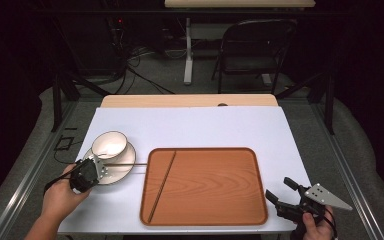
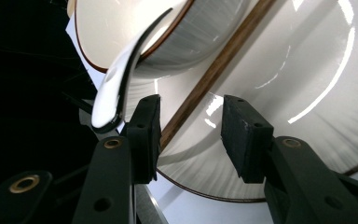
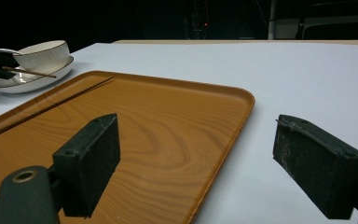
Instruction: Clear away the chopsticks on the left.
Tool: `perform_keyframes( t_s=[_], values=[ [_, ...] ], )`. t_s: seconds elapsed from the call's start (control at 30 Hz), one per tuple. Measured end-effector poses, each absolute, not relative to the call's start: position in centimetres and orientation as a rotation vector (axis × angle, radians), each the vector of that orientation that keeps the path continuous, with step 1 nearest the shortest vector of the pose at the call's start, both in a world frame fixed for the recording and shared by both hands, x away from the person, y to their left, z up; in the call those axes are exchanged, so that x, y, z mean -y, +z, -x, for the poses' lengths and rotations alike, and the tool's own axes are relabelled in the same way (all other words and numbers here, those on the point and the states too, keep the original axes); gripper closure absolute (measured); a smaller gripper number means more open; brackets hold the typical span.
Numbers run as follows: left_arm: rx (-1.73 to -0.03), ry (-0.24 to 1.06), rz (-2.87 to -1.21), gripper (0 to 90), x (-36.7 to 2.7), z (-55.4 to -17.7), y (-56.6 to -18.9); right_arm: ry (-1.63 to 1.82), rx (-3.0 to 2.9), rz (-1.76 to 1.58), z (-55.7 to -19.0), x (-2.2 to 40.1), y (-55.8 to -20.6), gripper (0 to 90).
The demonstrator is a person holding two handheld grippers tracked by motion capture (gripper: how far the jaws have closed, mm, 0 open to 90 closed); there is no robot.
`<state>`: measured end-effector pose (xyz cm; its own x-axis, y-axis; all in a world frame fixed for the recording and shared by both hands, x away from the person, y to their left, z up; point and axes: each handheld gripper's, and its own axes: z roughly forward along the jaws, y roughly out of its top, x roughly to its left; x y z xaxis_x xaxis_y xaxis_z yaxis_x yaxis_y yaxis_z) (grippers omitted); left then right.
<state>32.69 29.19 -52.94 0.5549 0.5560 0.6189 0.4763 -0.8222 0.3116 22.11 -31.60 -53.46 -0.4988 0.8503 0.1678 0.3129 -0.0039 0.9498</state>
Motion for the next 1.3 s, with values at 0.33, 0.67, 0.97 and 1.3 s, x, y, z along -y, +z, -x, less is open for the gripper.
perform_keyframes(
  t_s=[0.33, 0.67, 0.97, 1.3],
  values=[
    [-0.896, 1.134, -2.722, 67.1, -29.4, -33.3, -53.7, 1.525, -1.813, -1.203, -22.1, 31.6, -53.5, 14.0],
    [-0.679, 1.15, -2.854, 82.3, -28.4, -31.5, -53.7, 1.527, -1.81, -1.199, -22.1, 31.6, -53.5, 14.0],
    [-0.605, 1.132, -2.82, 83.8, -27.7, -29.1, -52.2, 1.522, -1.813, -1.199, -22.1, 31.6, -53.5, 14.0],
    [-0.82, 0.939, -2.554, 83.9, -25.9, -26.8, -48.5, 1.522, -1.814, -1.198, -22.1, 31.6, -53.4, 14.0]
  ],
)
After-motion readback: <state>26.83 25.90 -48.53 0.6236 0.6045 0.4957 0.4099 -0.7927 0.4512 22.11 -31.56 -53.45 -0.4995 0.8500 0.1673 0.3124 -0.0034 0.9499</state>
